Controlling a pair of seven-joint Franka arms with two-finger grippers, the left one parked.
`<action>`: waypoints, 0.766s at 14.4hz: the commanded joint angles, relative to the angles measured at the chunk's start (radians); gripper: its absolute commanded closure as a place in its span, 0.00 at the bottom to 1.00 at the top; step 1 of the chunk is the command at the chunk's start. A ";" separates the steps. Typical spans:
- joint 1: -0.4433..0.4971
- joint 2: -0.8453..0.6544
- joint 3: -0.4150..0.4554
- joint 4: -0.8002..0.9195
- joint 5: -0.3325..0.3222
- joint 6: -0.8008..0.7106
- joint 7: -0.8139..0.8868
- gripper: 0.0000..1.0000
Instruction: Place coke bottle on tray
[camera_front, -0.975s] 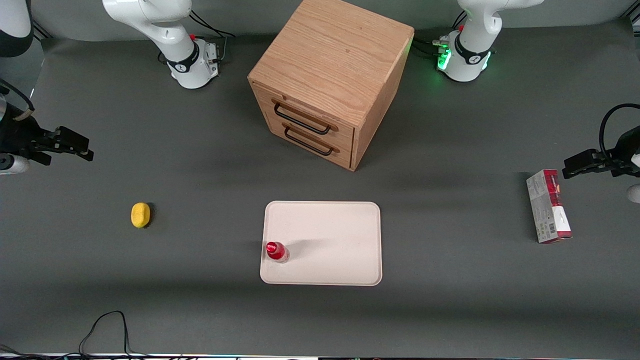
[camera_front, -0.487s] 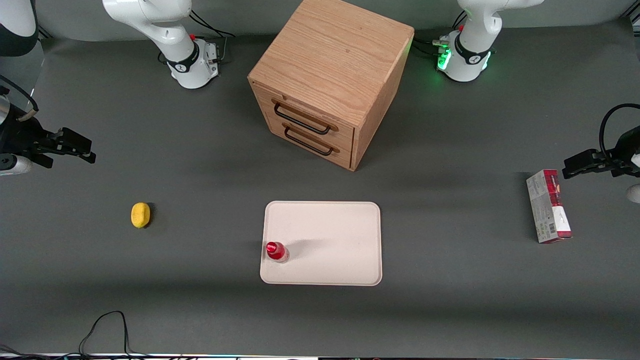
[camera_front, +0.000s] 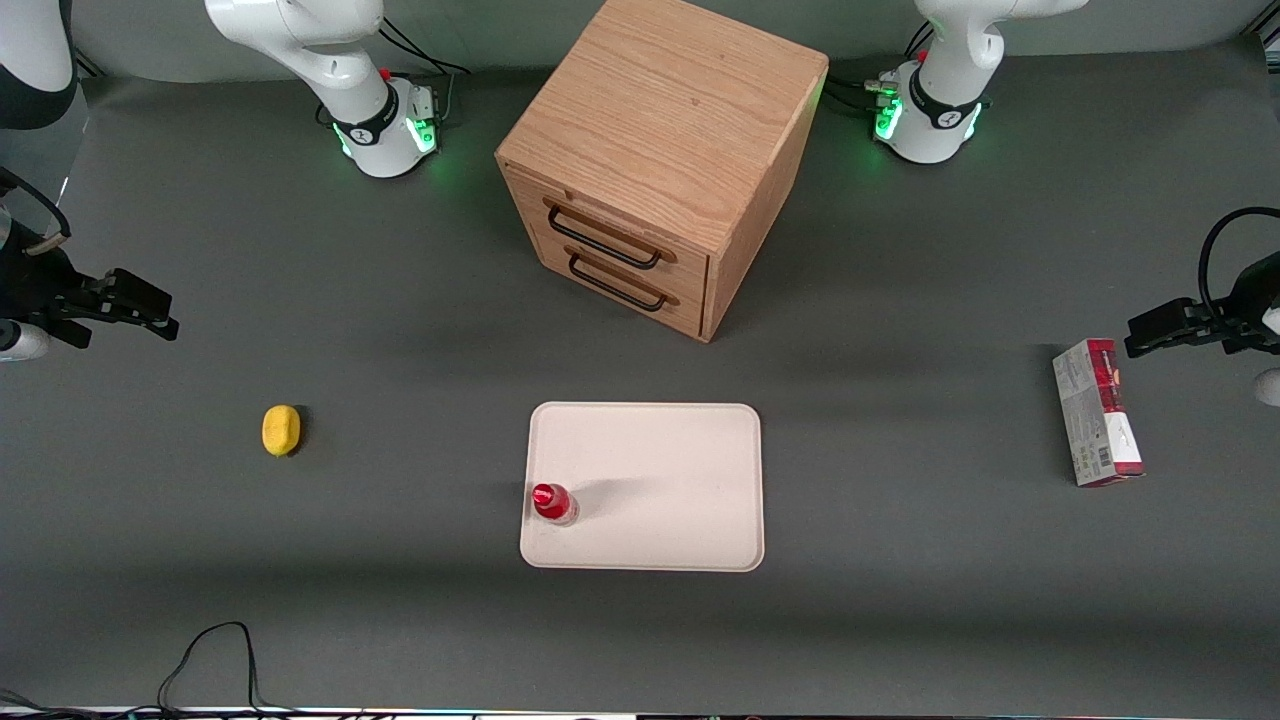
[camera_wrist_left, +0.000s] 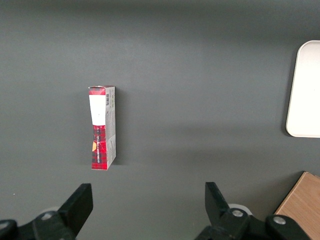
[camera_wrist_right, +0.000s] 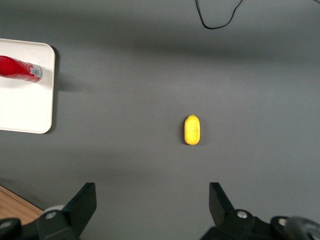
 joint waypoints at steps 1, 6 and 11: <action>-0.005 0.008 0.002 0.008 -0.014 0.008 -0.024 0.00; 0.004 0.019 0.000 0.020 -0.020 0.003 -0.018 0.00; 0.006 0.022 0.000 0.022 -0.021 0.001 -0.015 0.00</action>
